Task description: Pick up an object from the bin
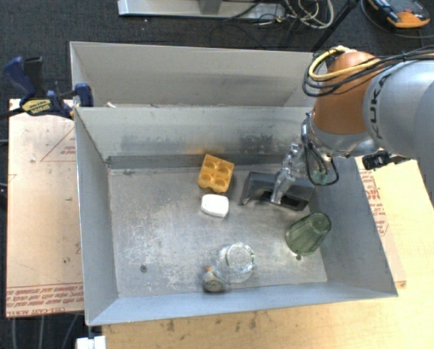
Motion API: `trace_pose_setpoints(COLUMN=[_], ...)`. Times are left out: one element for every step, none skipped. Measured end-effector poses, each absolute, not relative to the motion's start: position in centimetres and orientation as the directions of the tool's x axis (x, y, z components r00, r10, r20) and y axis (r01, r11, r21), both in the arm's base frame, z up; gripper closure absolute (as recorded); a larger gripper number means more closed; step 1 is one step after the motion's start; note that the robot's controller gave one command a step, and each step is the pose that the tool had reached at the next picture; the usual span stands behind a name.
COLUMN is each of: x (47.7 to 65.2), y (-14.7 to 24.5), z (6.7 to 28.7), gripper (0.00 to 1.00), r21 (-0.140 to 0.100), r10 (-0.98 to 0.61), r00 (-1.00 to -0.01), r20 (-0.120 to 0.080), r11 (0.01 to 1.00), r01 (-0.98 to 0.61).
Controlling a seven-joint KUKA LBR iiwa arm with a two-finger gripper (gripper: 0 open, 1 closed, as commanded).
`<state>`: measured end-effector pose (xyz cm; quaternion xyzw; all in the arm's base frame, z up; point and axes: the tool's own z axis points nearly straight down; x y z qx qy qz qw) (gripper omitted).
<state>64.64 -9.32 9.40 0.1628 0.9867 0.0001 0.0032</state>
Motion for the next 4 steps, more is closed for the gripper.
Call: trace_pose_setpoints(x=[64.6,64.5,64.3,64.3], y=[-9.3,-9.3,-9.3,-9.3], z=[9.4,9.7,10.8,12.0], gripper=[1.0,1.0,1.0,1.0], r21=[0.001,0.0,-0.001,-0.001], r10=[0.321,0.321,0.321,0.321], r00=[-0.947,-0.947,-0.947,-0.947], r20=[-0.006,0.0,0.005,0.007], r11=[0.947,0.947,0.947,0.947], r01=[0.321,0.321,0.321,0.321])
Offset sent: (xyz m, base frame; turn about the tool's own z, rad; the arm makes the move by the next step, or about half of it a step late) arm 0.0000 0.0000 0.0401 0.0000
